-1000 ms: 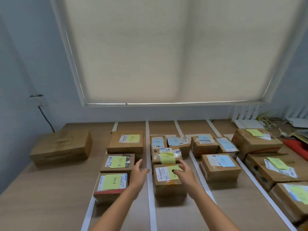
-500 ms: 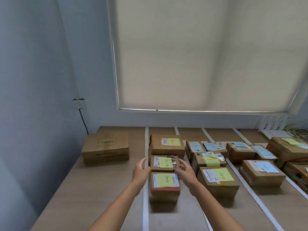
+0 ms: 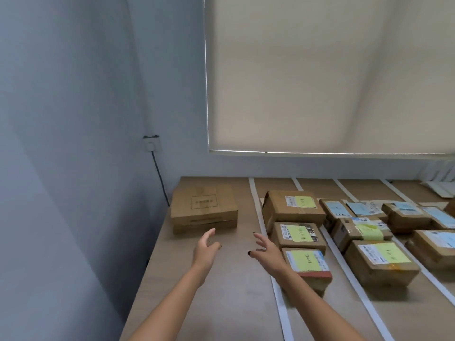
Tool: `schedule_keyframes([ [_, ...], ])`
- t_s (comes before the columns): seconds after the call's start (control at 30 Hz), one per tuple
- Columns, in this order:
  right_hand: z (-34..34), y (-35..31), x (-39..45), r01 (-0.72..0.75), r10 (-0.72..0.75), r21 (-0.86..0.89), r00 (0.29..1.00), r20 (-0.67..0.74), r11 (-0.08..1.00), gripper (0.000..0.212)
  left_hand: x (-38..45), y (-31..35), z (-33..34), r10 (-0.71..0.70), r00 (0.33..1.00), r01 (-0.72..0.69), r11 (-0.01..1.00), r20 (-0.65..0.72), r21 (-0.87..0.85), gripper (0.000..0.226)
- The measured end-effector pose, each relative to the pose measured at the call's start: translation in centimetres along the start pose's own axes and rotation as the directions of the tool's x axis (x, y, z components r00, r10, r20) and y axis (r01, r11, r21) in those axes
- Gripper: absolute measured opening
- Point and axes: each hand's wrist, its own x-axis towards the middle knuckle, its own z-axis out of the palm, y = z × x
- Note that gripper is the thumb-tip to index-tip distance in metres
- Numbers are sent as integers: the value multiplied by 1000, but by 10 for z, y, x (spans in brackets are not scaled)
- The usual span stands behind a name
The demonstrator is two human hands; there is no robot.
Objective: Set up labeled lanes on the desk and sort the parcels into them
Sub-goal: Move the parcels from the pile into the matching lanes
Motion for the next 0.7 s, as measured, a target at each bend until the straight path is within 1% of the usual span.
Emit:
schedule_keyframes([
  [0.17, 22, -13, 25, 39, -39, 14, 999, -5, 999, 60, 16, -10, -18, -26, 999, 25, 998, -21, -64, 51],
  [0.33, 45, -16, 59, 34, -35, 33, 999, 25, 999, 61, 48, -22, -39, -64, 997, 62, 997, -47, -52, 53],
  [0.47, 52, -13, 97, 8, -9, 30, 1000, 18, 1000, 62, 84, -39, -61, -94, 994, 92, 995, -62, -33, 55],
  [0.57, 56, -5, 133, -7, 7, -6, 1000, 23, 1000, 63, 121, -54, -78, -115, 989, 114, 993, -97, -23, 54],
  [0.7, 59, 13, 191, 0, 1, -91, 1000, 6, 996, 64, 182, -77, -98, -130, 976, 122, 991, -175, -54, 56],
])
